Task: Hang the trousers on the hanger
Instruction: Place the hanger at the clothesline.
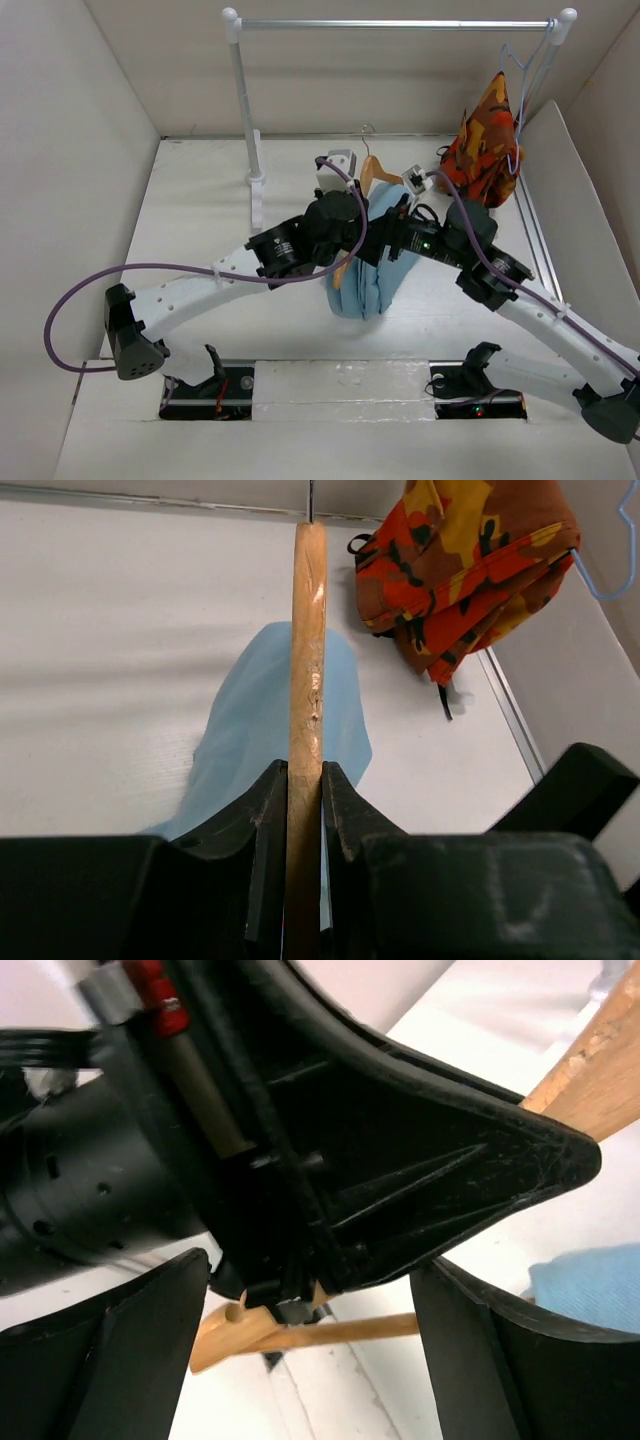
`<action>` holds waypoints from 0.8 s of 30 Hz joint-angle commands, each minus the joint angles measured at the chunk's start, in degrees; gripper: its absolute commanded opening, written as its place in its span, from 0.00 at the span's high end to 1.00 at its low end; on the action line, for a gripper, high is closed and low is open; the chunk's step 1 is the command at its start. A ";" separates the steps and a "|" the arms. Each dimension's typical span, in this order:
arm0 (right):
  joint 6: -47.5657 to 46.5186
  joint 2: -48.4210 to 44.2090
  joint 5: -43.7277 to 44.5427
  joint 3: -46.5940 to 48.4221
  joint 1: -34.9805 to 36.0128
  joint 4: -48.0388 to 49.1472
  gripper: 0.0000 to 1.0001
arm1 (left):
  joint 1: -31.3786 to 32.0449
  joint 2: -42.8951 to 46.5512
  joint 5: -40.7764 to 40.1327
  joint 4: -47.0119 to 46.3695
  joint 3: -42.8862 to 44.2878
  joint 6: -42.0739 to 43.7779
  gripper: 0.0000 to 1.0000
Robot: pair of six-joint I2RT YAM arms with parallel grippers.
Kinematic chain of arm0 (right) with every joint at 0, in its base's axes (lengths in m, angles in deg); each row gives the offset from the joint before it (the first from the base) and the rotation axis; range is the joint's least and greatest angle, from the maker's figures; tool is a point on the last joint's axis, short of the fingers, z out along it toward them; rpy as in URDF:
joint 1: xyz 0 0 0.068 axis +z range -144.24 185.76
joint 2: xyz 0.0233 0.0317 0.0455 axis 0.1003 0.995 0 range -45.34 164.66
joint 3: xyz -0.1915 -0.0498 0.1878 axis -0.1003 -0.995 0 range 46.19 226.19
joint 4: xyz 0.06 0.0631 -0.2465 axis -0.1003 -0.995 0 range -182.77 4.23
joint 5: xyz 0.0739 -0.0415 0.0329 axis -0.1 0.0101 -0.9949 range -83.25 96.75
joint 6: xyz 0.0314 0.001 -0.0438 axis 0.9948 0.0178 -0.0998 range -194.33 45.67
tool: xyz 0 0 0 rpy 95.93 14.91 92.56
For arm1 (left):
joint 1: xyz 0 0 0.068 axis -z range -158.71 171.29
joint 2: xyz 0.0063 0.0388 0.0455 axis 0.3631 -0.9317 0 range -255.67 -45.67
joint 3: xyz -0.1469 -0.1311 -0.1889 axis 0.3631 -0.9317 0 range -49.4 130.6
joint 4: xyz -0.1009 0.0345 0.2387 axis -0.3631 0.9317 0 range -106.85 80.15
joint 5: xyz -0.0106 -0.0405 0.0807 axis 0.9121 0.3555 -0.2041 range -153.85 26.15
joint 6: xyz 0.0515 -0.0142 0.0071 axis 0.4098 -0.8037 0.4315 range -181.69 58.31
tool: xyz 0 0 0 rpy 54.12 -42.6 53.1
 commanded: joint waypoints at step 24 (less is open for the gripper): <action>4.52 -0.19 14.63 0.89 8.22 9.02 1.00 | -3.82 7.52 4.28 -10.27 5.10 -2.63 0.80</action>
